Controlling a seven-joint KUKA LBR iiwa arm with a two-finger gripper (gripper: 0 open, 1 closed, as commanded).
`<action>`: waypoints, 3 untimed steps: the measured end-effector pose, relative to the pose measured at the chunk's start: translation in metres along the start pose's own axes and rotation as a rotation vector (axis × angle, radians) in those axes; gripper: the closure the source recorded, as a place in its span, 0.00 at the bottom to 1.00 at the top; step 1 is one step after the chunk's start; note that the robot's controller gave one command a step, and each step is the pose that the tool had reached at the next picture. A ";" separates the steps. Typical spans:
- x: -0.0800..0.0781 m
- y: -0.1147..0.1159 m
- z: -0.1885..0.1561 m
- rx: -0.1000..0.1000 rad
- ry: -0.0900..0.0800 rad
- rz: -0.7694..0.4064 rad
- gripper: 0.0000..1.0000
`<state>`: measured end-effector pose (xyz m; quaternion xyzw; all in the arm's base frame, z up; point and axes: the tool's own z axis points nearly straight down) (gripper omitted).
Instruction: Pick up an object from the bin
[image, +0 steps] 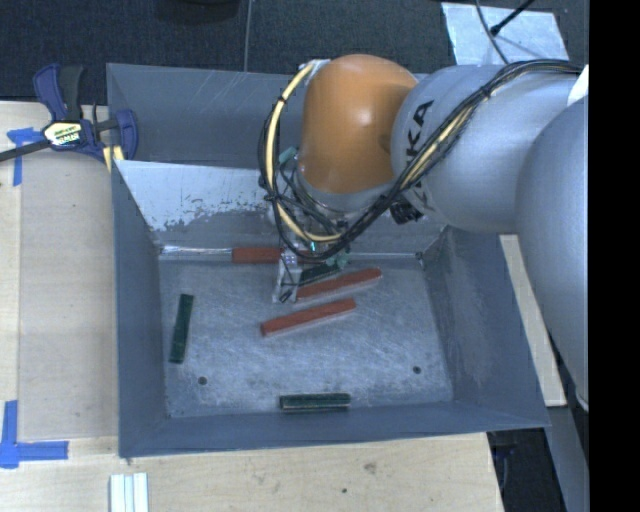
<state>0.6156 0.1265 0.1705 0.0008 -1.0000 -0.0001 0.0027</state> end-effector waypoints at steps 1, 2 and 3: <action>0.012 -0.088 0.101 -0.001 -0.006 0.099 0.00; 0.008 -0.083 0.090 -0.004 -0.017 0.092 1.00; 0.023 -0.084 -0.044 -0.001 -0.018 0.071 1.00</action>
Offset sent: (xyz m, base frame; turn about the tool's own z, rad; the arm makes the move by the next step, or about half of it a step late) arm -0.0128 -0.0841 -0.0983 0.0926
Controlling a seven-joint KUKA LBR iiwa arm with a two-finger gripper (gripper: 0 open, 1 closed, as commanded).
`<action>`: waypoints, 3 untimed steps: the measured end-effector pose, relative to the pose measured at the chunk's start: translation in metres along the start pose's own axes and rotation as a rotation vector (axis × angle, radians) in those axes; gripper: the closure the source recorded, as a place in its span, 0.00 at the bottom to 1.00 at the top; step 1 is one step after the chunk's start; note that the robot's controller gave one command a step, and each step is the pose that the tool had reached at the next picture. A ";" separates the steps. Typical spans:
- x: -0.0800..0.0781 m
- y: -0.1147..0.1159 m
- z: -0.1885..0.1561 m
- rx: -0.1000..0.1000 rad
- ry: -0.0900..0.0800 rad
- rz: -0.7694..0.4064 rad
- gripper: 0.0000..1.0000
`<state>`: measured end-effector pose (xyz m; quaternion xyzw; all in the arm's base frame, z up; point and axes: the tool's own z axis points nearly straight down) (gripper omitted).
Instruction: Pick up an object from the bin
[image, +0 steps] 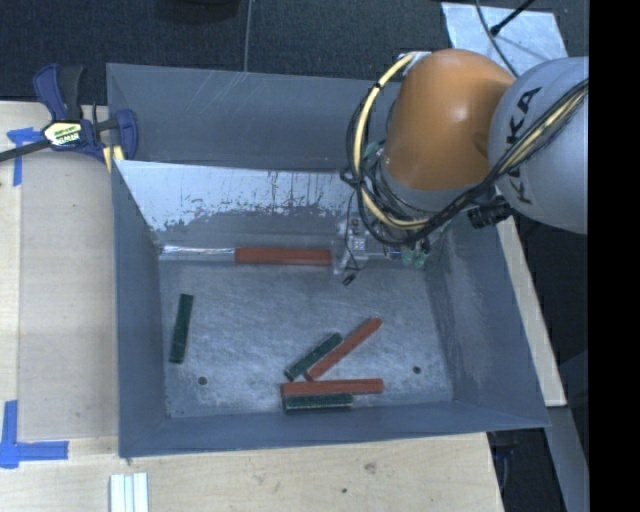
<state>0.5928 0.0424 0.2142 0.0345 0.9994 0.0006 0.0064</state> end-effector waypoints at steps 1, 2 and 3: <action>0.061 0.027 0.027 0.001 0.016 -0.006 1.00; 0.058 0.025 0.026 0.001 0.010 -0.002 0.00; 0.098 0.021 0.146 0.002 0.017 0.107 0.00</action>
Offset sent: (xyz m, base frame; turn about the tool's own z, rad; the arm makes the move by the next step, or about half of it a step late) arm -0.0565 0.0290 -0.0266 -0.0021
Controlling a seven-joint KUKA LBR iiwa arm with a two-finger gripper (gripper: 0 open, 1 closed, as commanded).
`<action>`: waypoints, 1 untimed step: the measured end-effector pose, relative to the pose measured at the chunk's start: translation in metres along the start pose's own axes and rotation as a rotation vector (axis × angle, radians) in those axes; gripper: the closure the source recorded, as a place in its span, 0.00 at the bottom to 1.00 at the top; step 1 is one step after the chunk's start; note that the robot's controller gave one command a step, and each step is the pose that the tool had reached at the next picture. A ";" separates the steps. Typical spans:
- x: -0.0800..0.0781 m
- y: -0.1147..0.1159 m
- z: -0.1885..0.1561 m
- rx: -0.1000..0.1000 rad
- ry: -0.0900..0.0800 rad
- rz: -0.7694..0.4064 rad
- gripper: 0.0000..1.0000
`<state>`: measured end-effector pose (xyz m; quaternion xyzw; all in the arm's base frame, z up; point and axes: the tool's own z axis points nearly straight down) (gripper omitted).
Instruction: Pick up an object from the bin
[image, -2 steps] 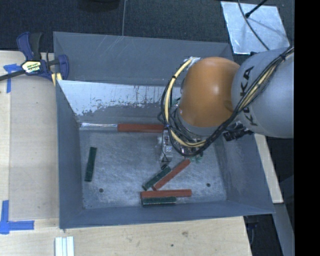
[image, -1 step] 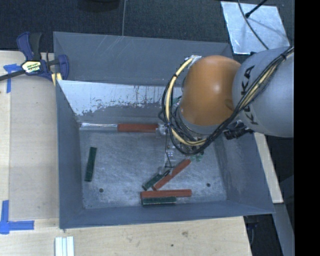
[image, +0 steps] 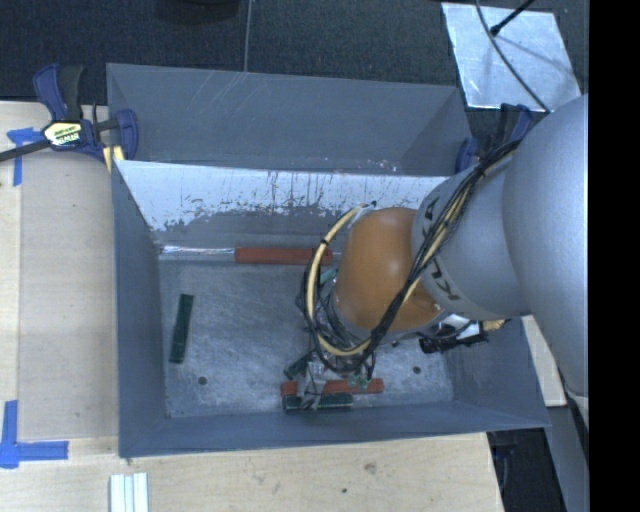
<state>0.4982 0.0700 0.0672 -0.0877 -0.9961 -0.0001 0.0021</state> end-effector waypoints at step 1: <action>-0.034 -0.099 -0.004 0.003 -0.011 -0.285 0.00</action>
Offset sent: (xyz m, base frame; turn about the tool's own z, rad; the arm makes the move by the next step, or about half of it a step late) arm 0.0150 -0.0993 0.0028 -0.2894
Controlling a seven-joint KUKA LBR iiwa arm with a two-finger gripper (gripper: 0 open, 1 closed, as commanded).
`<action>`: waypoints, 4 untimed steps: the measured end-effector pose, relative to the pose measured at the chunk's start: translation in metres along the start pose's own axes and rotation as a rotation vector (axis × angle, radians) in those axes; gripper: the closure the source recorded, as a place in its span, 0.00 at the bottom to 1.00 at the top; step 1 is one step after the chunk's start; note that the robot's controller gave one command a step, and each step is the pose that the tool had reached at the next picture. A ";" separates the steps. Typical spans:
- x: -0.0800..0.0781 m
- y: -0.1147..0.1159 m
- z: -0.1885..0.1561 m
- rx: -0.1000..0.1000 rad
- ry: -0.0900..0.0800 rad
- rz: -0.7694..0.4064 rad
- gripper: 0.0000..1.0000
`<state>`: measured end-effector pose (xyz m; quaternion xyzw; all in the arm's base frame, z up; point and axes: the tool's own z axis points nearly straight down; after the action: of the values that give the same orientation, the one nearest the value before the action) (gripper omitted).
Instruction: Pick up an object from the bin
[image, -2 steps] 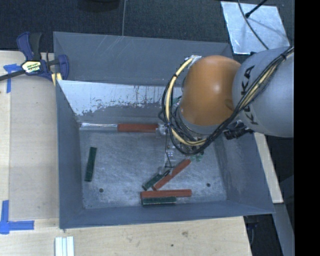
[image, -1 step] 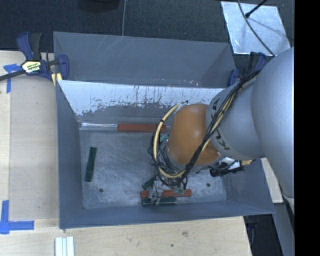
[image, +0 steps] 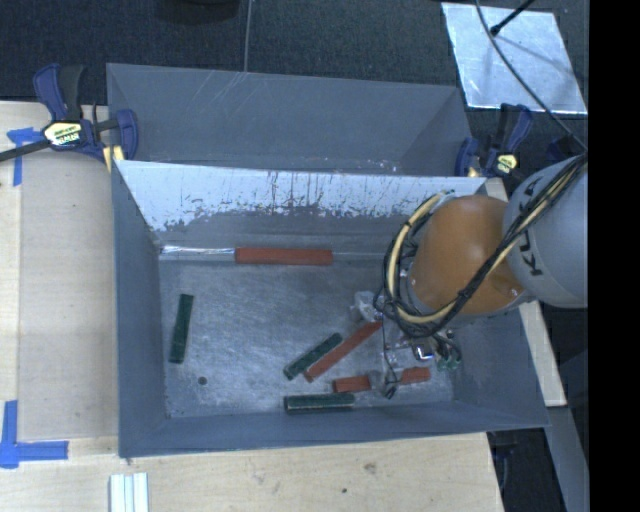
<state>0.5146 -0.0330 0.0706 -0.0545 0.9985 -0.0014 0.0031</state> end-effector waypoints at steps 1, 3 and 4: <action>0.001 0.003 -0.002 -0.003 0.007 -0.003 1.00; 0.001 0.003 -0.002 -0.004 0.007 -0.002 1.00; 0.001 0.003 -0.002 -0.004 0.007 -0.002 1.00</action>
Offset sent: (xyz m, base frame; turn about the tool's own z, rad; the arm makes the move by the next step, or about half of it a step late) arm 0.0000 0.0000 0.0000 0.0000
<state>0.5137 -0.0299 0.0728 -0.0557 0.9984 0.0002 -0.0007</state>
